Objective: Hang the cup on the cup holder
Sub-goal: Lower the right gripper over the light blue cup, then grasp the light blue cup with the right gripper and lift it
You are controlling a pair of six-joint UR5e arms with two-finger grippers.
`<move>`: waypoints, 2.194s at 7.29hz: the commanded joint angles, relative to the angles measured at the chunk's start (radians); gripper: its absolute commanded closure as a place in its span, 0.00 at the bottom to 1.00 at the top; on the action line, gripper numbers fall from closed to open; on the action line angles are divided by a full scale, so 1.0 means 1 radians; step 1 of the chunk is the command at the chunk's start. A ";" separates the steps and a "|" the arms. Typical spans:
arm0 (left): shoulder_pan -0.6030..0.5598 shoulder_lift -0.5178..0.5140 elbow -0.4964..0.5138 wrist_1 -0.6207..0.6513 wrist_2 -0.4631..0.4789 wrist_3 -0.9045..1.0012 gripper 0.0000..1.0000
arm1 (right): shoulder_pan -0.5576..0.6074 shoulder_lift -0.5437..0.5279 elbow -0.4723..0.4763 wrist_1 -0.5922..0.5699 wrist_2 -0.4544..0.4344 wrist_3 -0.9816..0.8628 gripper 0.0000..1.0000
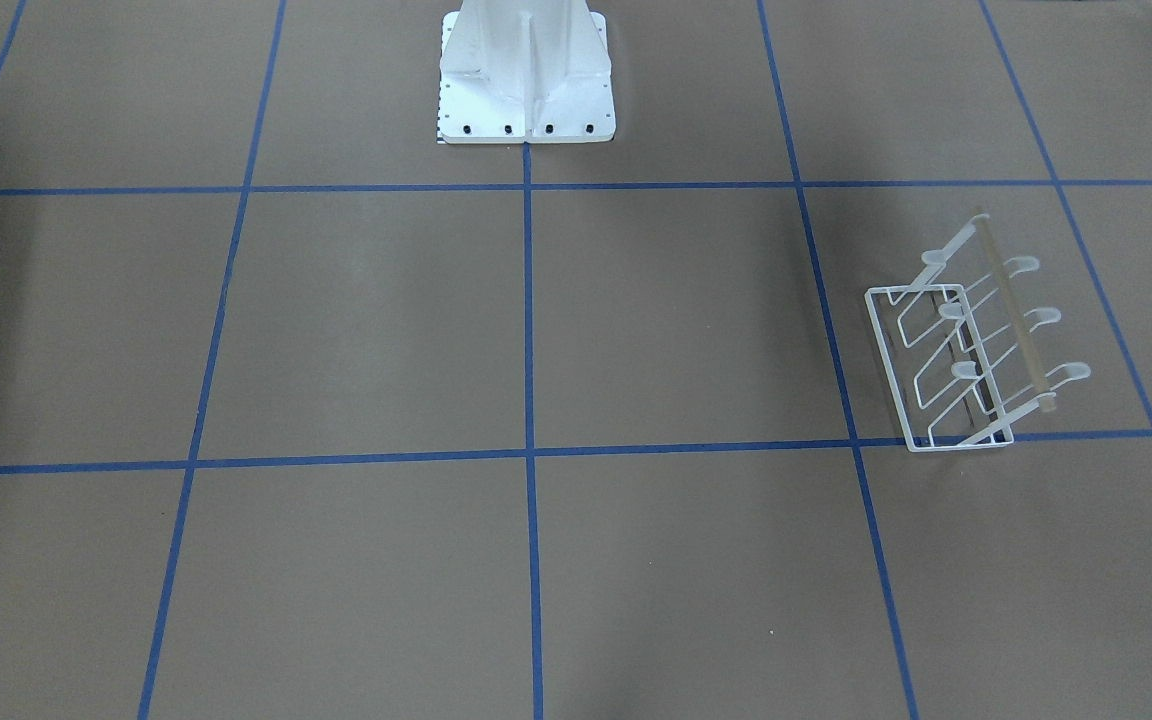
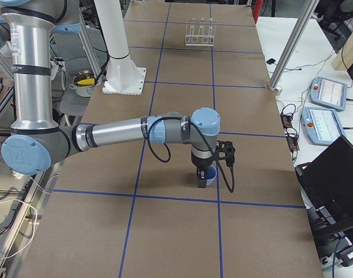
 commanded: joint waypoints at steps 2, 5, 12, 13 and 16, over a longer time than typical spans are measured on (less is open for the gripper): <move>0.031 -0.051 0.015 0.005 0.007 0.002 0.01 | -0.027 0.030 -0.116 0.118 0.115 0.004 0.00; 0.032 -0.052 0.038 -0.008 0.002 0.004 0.02 | -0.116 0.187 -0.308 0.112 0.117 0.006 0.00; 0.032 -0.072 0.036 -0.005 0.002 -0.001 0.02 | -0.222 0.194 -0.396 0.121 0.095 0.003 0.00; 0.032 -0.072 0.039 -0.005 0.002 -0.001 0.02 | -0.228 0.194 -0.397 0.121 0.095 0.001 0.00; 0.032 -0.083 0.068 -0.005 0.002 -0.001 0.02 | -0.236 0.188 -0.402 0.121 0.072 0.001 0.00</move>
